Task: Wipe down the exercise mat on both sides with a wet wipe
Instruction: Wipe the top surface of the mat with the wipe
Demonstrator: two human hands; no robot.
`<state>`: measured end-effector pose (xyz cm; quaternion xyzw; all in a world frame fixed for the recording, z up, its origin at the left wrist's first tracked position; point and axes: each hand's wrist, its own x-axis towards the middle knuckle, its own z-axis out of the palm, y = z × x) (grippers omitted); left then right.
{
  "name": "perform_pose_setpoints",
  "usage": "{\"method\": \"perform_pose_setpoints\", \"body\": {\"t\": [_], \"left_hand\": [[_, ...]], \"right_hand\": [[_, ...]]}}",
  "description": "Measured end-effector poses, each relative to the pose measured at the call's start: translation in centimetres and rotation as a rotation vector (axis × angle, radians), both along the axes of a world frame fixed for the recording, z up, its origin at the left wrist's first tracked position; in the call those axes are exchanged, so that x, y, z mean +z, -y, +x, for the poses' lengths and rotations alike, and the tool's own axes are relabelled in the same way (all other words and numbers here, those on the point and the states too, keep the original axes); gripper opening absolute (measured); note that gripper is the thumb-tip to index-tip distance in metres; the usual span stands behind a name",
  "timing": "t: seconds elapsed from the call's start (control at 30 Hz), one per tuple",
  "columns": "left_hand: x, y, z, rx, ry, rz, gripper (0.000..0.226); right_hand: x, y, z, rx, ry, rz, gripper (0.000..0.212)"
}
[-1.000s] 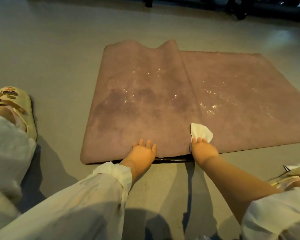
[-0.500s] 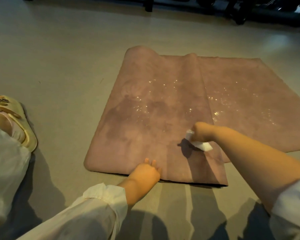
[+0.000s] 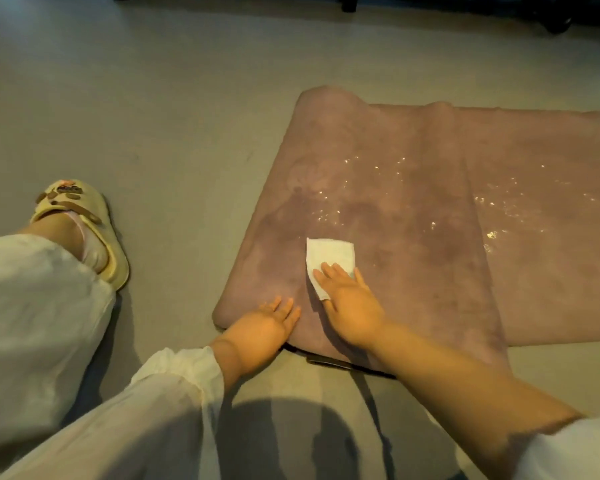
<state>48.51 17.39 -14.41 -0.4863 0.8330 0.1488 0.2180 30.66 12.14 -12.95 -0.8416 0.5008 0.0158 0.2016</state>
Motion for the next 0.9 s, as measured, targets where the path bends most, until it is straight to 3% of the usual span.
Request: {"method": "perform_pose_setpoints", "body": {"t": [0.17,0.3,0.47,0.67,0.9], "left_hand": [[-0.1,-2.3,-2.0,-0.083,-0.036,-0.010,0.056],[-0.1,-2.3,-2.1,-0.166,-0.033,0.027,0.049],[1.3,-0.6,-0.3,-0.185,-0.251,-0.049,0.042],[2.2,0.9,-0.3,-0.187,-0.332,-0.073,0.043],[2.1,3.5,-5.5,-0.096,-0.362,-0.315,0.033]], "right_hand": [[-1.0,-2.8,0.6,0.090,0.005,-0.012,0.055],[-1.4,-3.5,0.6,0.160,-0.124,-0.038,0.065],[-1.7,-2.4,0.2,0.135,-0.234,-0.092,0.057],[-2.3,-0.5,-2.9,-0.110,-0.208,-0.051,0.059],[-1.2,-0.5,-14.4,-0.293,-0.576,-0.094,0.063]]}}
